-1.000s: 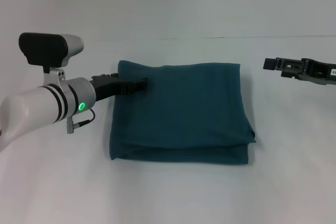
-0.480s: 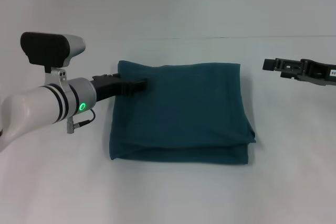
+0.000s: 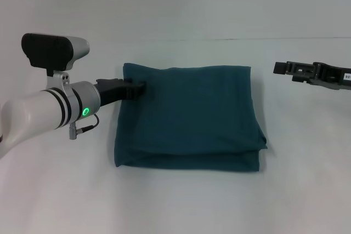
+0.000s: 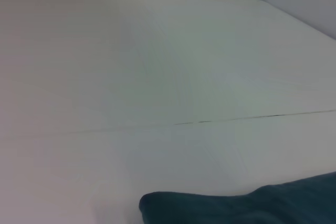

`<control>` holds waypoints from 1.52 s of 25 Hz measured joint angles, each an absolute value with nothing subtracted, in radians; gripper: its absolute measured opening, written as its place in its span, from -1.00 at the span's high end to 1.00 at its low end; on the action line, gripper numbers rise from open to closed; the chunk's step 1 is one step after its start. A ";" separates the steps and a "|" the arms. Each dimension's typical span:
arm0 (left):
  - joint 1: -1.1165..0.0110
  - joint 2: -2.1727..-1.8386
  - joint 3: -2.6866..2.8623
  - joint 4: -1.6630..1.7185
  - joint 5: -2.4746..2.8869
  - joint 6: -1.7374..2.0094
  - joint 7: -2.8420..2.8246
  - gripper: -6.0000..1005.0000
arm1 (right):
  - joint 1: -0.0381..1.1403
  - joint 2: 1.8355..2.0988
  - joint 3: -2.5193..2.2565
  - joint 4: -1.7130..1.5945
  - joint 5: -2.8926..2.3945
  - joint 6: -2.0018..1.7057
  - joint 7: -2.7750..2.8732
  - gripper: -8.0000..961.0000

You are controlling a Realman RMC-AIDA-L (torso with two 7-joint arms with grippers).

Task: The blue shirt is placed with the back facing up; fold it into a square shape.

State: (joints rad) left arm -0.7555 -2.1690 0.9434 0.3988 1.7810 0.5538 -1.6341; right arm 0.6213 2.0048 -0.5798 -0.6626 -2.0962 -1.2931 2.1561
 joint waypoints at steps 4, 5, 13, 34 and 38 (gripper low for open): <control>-0.757 -2.169 0.943 0.398 1.782 0.553 -1.634 0.22 | 0.621 2.005 -0.580 -0.663 -2.096 -1.293 2.156 -0.91; -0.757 -2.169 0.943 0.398 1.782 0.553 -1.634 0.26 | 0.621 2.006 -0.580 -0.663 -2.096 -1.292 2.156 -0.91; -0.759 -2.168 0.943 0.397 1.783 0.551 -1.634 0.63 | 0.621 2.008 -0.580 -0.663 -2.095 -1.292 2.156 -0.91; -0.780 -2.166 0.934 0.413 1.774 0.492 -1.639 0.90 | 0.618 2.015 -0.581 -0.663 -2.095 -1.292 2.151 -0.91; -0.782 -2.165 0.923 0.424 1.771 0.474 -1.642 0.87 | 0.617 2.017 -0.579 -0.663 -2.095 -1.292 2.151 -0.91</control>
State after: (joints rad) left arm -0.7817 -2.1645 0.9229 0.4241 1.7714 0.4743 -1.6423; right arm 0.6167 2.0170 -0.5789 -0.6626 -2.0954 -1.2916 2.1506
